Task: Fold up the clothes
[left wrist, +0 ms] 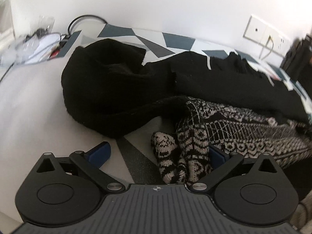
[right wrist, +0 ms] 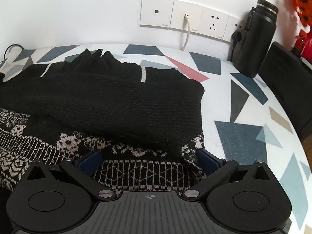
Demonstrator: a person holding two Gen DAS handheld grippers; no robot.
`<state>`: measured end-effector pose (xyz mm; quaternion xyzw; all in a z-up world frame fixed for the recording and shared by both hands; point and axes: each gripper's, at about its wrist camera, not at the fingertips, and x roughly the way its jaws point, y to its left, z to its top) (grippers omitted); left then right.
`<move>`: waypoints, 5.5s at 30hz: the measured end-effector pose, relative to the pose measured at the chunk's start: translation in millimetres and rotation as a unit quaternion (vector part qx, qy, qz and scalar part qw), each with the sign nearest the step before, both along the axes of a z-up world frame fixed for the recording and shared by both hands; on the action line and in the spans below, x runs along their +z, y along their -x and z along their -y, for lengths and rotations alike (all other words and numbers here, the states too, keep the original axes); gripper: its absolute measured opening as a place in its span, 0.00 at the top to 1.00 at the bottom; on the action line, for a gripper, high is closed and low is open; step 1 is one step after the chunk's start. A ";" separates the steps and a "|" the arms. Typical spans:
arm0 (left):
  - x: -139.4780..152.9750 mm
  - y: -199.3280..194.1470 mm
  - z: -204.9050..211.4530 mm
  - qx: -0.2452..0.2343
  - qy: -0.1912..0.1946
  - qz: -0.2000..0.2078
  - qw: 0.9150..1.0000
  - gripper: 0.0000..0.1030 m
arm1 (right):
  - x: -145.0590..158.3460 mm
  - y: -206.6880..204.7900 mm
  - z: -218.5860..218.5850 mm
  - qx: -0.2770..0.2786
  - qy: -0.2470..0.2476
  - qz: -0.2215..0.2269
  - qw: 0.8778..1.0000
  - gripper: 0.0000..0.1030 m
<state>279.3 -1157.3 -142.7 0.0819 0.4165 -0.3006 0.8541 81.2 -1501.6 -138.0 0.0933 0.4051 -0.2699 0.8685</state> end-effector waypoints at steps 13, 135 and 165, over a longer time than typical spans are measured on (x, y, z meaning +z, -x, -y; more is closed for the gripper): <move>-0.1 -0.5 3.9 0.012 0.001 0.007 1.000 0.00 | -2.5 2.6 2.0 -0.006 -0.004 0.012 1.000 0.01; 89.6 -73.4 -15.6 0.086 0.269 0.067 0.957 0.88 | -6.6 -2.8 -11.7 -0.034 0.049 0.043 0.997 0.01; 69.3 -11.1 91.7 -0.142 0.190 0.048 0.970 0.06 | -6.6 -0.2 -15.5 -0.016 0.071 0.050 0.996 0.01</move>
